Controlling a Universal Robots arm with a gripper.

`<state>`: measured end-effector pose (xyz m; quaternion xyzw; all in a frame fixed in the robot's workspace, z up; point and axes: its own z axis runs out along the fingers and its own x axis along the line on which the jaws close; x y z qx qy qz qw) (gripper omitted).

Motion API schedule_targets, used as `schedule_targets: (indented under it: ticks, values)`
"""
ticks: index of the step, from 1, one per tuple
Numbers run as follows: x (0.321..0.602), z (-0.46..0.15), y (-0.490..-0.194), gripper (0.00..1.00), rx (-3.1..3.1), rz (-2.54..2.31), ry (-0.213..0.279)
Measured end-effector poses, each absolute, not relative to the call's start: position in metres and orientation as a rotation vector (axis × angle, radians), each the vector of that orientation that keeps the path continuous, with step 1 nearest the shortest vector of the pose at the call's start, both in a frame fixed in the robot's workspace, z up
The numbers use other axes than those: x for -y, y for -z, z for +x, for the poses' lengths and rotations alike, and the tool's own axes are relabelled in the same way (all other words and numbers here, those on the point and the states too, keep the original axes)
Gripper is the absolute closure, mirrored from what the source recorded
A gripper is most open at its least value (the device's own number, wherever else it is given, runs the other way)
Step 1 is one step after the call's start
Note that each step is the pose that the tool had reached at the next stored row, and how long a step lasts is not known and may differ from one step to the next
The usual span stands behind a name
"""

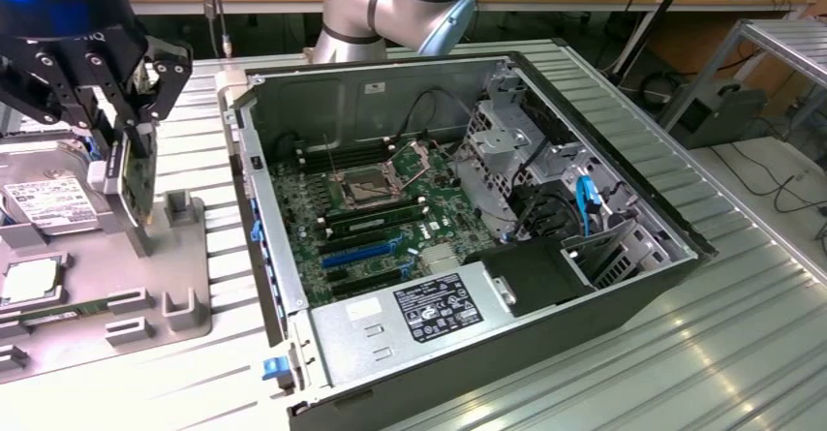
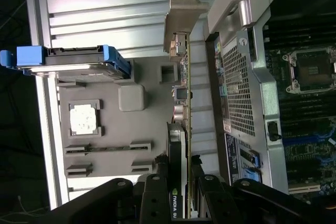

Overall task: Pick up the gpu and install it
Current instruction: 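Pick up the gpu and move the gpu toward the slot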

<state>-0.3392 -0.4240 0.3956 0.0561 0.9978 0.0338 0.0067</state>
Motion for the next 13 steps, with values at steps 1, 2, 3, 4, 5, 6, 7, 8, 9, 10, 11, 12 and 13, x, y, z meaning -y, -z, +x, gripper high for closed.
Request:
schedule_targets:
  ticks: [1,2,3,4,5,6,7,8,9,10,11,12,13]
  values:
    - [0.424,-0.339,-0.398,0.73,-3.121,0.175,-0.106]
    - [0.424,-0.339,-0.4,0.73,-3.122,0.176,-0.106]
    - [0.424,-0.339,-0.401,0.73,-3.121,0.175,-0.106]
    - [0.424,-0.339,-0.403,0.73,-3.121,0.175,-0.106]
    - [0.424,-0.339,-0.405,0.73,-3.121,0.175,-0.106]
    - [0.424,-0.339,-0.406,0.73,-3.121,0.176,-0.106]
    - [0.424,-0.339,-0.407,0.73,-3.121,0.175,-0.106]
    - [0.424,-0.339,-0.408,0.73,-3.121,0.175,-0.106]
    - [0.424,-0.339,-0.409,0.73,-3.121,0.176,-0.106]
    - [0.424,-0.339,-0.41,0.73,-3.121,0.175,-0.106]
    - [0.424,-0.339,-0.411,0.73,-3.121,0.175,-0.106]
    - [0.424,-0.339,-0.412,0.73,-3.121,0.175,-0.106]
    - [0.424,-0.339,-0.413,0.73,-3.121,0.175,-0.106]
